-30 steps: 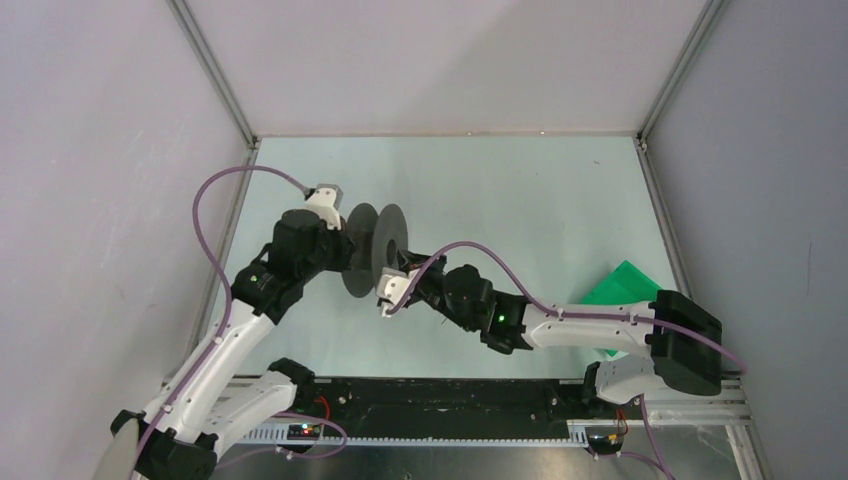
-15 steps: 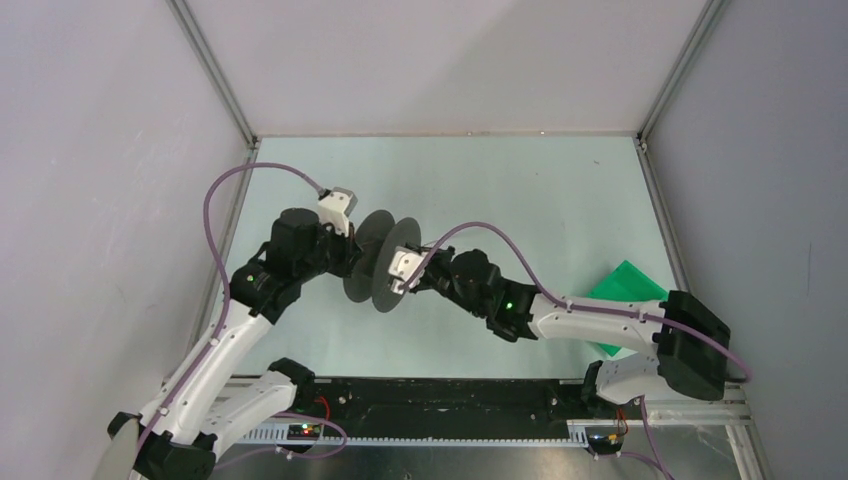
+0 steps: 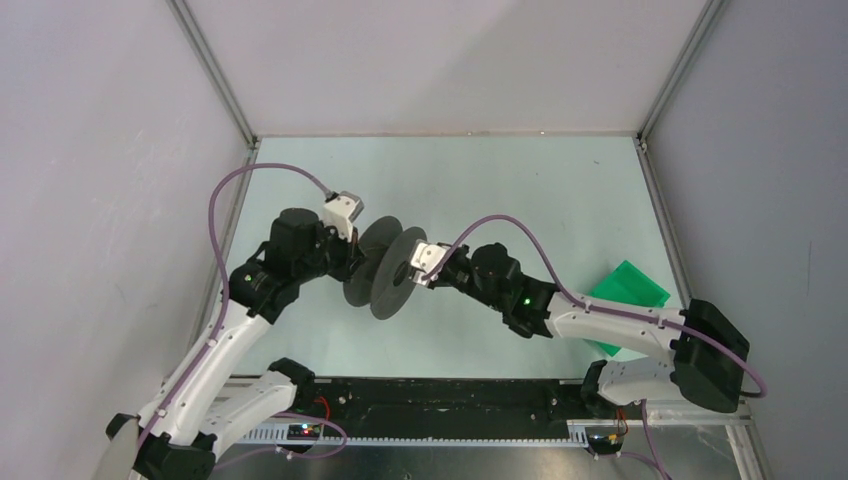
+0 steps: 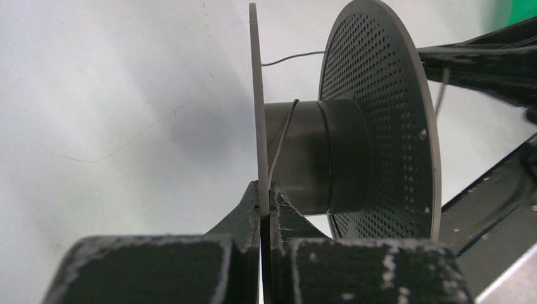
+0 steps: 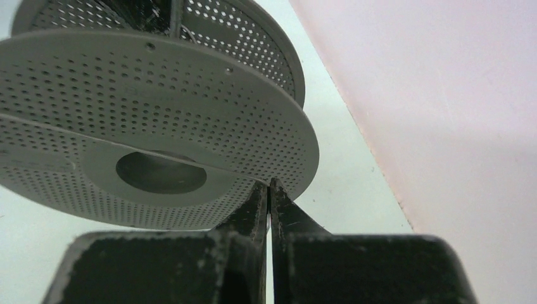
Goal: Wrap the cables
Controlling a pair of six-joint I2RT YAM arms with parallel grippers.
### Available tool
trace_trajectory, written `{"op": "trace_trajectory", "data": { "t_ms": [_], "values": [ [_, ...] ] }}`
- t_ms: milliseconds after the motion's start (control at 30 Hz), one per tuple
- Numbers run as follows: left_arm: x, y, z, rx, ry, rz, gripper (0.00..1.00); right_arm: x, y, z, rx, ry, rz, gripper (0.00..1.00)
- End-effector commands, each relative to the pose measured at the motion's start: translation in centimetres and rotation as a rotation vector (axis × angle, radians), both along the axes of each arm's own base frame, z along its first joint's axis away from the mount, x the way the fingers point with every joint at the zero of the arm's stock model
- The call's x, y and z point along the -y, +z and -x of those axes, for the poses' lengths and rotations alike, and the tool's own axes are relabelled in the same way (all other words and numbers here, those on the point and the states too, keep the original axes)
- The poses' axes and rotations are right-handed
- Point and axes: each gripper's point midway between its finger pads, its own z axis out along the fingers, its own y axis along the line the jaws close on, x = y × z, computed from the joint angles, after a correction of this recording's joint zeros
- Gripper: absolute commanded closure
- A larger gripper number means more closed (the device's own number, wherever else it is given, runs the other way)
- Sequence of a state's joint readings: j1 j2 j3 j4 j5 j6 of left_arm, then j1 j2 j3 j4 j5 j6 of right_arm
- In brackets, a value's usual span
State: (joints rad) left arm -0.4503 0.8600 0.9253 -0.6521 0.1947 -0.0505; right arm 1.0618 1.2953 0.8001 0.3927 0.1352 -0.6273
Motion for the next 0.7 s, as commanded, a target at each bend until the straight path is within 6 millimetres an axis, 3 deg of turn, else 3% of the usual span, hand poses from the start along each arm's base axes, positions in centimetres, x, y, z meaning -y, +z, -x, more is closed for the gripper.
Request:
{"op": "trace_trajectory", "data": {
  "t_ms": [0, 133, 300, 467, 667],
  "values": [
    [-0.8, -0.3, 0.7, 0.051, -0.085, -0.141, 1.00, 2.4, 5.7, -0.9, 0.098, -0.062, -0.116, 1.00],
    [-1.9, -1.2, -0.3, 0.121, -0.087, -0.325, 1.00, 2.4, 8.1, 0.6, 0.122, 0.004, -0.171, 1.00],
    [-2.6, -0.5, -1.7, 0.142, -0.020, -0.384, 1.00, 2.1, 9.3, 0.9, 0.112, 0.031, -0.183, 1.00],
    [-2.2, 0.3, -2.2, 0.159, -0.019, -0.403, 1.00, 1.4, 8.6, 0.0, 0.066, 0.017, -0.143, 1.00],
    [-1.2, 1.1, -1.0, 0.207, -0.122, -0.357, 1.00, 1.7, 6.2, -2.0, -0.024, -0.007, -0.099, 1.00]
  ]
}}
